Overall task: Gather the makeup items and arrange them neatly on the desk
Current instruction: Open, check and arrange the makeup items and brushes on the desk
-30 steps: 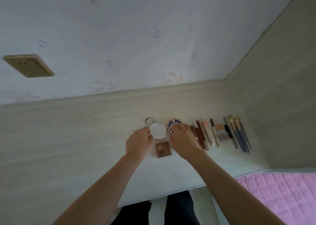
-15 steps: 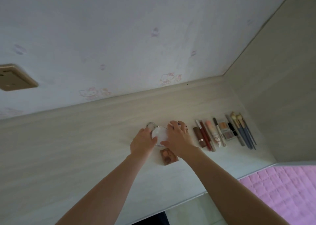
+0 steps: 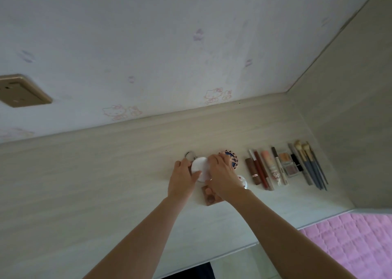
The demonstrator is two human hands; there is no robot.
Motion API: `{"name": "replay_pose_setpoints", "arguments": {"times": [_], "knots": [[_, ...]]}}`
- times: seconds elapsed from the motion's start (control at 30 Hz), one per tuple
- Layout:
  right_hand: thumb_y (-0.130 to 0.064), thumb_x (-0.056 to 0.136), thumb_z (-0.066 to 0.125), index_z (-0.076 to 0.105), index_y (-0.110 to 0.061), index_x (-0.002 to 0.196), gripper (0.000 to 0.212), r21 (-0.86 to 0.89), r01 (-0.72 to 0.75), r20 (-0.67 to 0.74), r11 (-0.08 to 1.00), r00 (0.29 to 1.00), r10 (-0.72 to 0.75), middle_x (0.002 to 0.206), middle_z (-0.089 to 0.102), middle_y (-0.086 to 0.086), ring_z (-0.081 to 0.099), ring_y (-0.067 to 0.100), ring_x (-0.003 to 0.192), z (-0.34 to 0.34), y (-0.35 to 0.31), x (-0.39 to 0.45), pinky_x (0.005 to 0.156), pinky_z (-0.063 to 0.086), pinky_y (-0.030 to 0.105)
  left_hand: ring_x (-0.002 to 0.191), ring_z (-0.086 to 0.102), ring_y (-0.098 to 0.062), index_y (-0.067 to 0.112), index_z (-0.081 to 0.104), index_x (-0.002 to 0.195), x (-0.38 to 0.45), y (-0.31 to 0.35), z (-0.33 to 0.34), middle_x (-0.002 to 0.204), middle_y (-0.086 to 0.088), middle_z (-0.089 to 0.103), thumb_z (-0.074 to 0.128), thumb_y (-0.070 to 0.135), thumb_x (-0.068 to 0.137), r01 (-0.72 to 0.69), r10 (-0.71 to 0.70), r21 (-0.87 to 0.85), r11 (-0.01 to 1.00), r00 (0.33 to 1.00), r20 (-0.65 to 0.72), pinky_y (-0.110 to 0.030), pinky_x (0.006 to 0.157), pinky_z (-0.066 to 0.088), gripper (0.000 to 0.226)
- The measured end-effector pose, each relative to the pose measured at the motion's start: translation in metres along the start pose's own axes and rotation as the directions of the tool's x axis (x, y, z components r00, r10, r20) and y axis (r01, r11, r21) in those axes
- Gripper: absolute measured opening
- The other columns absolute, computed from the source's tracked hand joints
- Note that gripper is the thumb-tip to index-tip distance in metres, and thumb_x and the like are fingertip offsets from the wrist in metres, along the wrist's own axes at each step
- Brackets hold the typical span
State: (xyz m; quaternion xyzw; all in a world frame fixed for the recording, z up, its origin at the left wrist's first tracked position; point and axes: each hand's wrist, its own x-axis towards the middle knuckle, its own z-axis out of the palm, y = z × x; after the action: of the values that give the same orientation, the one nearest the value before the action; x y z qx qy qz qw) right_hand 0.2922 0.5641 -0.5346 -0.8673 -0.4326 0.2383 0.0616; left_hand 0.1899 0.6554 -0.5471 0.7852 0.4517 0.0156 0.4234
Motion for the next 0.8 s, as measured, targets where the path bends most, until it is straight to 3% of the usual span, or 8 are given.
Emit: {"name": "replay_pose_setpoints", "arguments": {"times": [0.13, 0.23, 0.33, 0.47, 0.63, 0.8], "knots": [[-0.019, 0.084, 0.063, 0.035, -0.010, 0.133, 0.057, 0.130, -0.017, -0.022, 0.991, 1.000, 0.020, 0.135, 0.041, 0.010, 0.027, 0.022, 0.133, 0.000, -0.006, -0.009, 0.093, 0.044, 0.037, 0.080, 0.059, -0.021, 0.012, 0.048, 0.095, -0.007, -0.003, 0.001, 0.089, -0.002, 0.062, 0.065, 0.021, 0.086, 0.003, -0.009, -0.163, 0.987, 0.999, -0.039, -0.030, 0.066, 0.045, 0.021], [-0.016, 0.088, 0.058, 0.033, -0.009, 0.138, 0.056, 0.174, 0.020, -0.064, 0.984, 0.998, -0.009, 0.139, 0.040, 0.009, 0.023, 0.020, 0.135, 0.001, -0.012, -0.014, 0.093, 0.042, 0.034, 0.078, 0.059, -0.018, 0.009, 0.048, 0.098, -0.012, -0.004, -0.004, 0.086, 0.000, 0.062, 0.065, 0.015, 0.087, 0.055, -0.070, -0.287, 0.956, 0.997, -0.041, -0.021, 0.063, 0.044, 0.021], [-0.017, 0.089, 0.060, 0.028, -0.013, 0.143, 0.063, 0.217, 0.056, -0.092, 0.975, 0.995, -0.036, 0.143, 0.038, 0.007, 0.031, 0.022, 0.134, -0.001, -0.019, -0.017, 0.098, 0.040, 0.034, 0.081, 0.060, -0.012, 0.010, 0.049, 0.098, -0.013, -0.004, -0.013, 0.088, 0.005, 0.060, 0.068, 0.008, 0.084, 0.096, -0.126, -0.440, 0.893, 0.991, -0.040, -0.013, 0.065, 0.044, 0.024], [-0.022, 0.086, 0.065, 0.026, -0.021, 0.147, 0.072, 0.296, 0.116, -0.122, 0.948, 0.989, -0.082, 0.141, 0.040, 0.006, 0.043, 0.024, 0.127, -0.006, -0.031, -0.018, 0.099, 0.043, 0.033, 0.089, 0.067, -0.025, 0.014, 0.055, 0.100, -0.010, -0.009, -0.036, 0.100, -0.004, 0.065, 0.072, 0.008, 0.080, 0.103, -0.133, -0.608, 0.787, 0.991, -0.004, -0.043, 0.077, 0.057, 0.027], [-0.030, 0.086, 0.065, 0.030, -0.022, 0.147, 0.071, 0.236, 0.226, -0.231, 0.945, 0.958, -0.172, 0.145, 0.037, 0.004, 0.041, 0.026, 0.125, -0.011, -0.052, -0.010, 0.098, 0.043, 0.037, 0.089, 0.069, -0.024, 0.010, 0.060, 0.114, -0.010, -0.010, -0.077, 0.103, -0.011, 0.067, 0.070, 0.008, 0.084, 0.108, -0.097, -0.729, 0.676, 0.994, 0.057, -0.032, 0.069, 0.060, 0.031], [-0.031, 0.086, 0.066, 0.038, -0.019, 0.144, 0.066, 0.179, 0.347, -0.273, 0.920, 0.916, -0.293, 0.146, 0.040, 0.002, 0.042, 0.025, 0.123, -0.016, -0.069, 0.004, 0.101, 0.042, 0.035, 0.096, 0.068, -0.031, 0.011, 0.066, 0.112, -0.002, -0.028, -0.106, 0.102, -0.013, 0.072, 0.067, 0.011, 0.087, 0.144, -0.092, -0.786, 0.602, 0.990, 0.111, -0.045, 0.083, 0.057, 0.024]]}}
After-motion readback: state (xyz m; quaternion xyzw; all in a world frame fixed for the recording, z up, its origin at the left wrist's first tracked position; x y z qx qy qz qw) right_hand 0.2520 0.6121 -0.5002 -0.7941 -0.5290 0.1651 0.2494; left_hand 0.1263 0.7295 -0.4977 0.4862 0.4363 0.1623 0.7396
